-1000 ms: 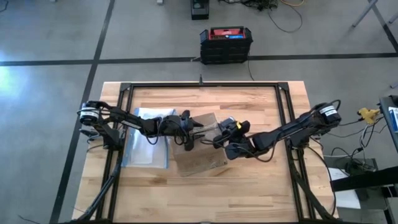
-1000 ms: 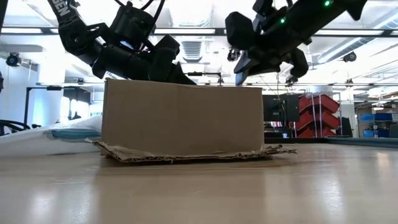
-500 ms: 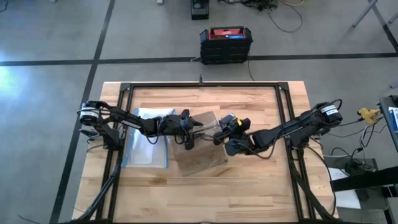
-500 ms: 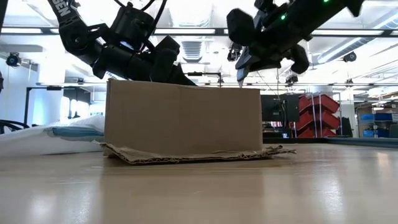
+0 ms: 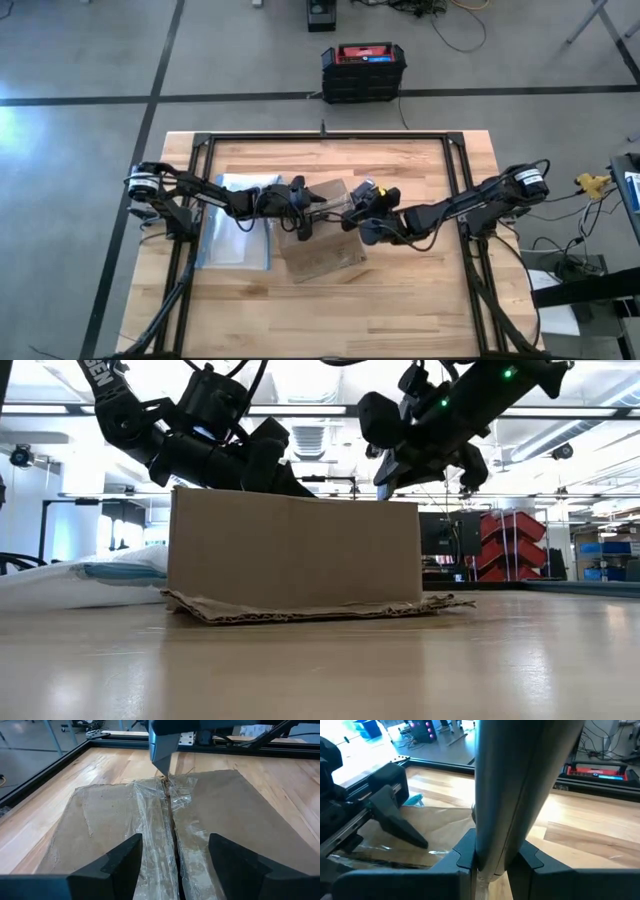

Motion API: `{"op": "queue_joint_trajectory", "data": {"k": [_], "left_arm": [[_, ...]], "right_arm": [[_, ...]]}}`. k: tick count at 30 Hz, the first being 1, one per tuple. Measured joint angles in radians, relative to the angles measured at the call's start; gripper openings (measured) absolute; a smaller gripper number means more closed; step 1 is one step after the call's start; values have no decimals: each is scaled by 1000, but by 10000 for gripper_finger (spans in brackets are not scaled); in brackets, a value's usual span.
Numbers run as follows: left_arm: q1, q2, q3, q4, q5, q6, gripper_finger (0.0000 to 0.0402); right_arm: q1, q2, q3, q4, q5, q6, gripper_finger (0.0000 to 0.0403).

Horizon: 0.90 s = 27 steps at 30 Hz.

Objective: Unpack boxes
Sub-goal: Break down the cardboard box until it is fully flat

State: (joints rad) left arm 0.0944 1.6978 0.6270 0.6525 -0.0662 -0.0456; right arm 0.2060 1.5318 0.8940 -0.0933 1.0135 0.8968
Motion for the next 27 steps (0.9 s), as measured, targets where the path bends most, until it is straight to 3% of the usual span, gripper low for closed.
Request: {"op": "queue_joint_trajectory", "data": {"k": [27], "left_arm": [[0,-1,0,-8,0,-5,213]], "right_arm": [[84,-8,0,-59,10,88,50]]}}
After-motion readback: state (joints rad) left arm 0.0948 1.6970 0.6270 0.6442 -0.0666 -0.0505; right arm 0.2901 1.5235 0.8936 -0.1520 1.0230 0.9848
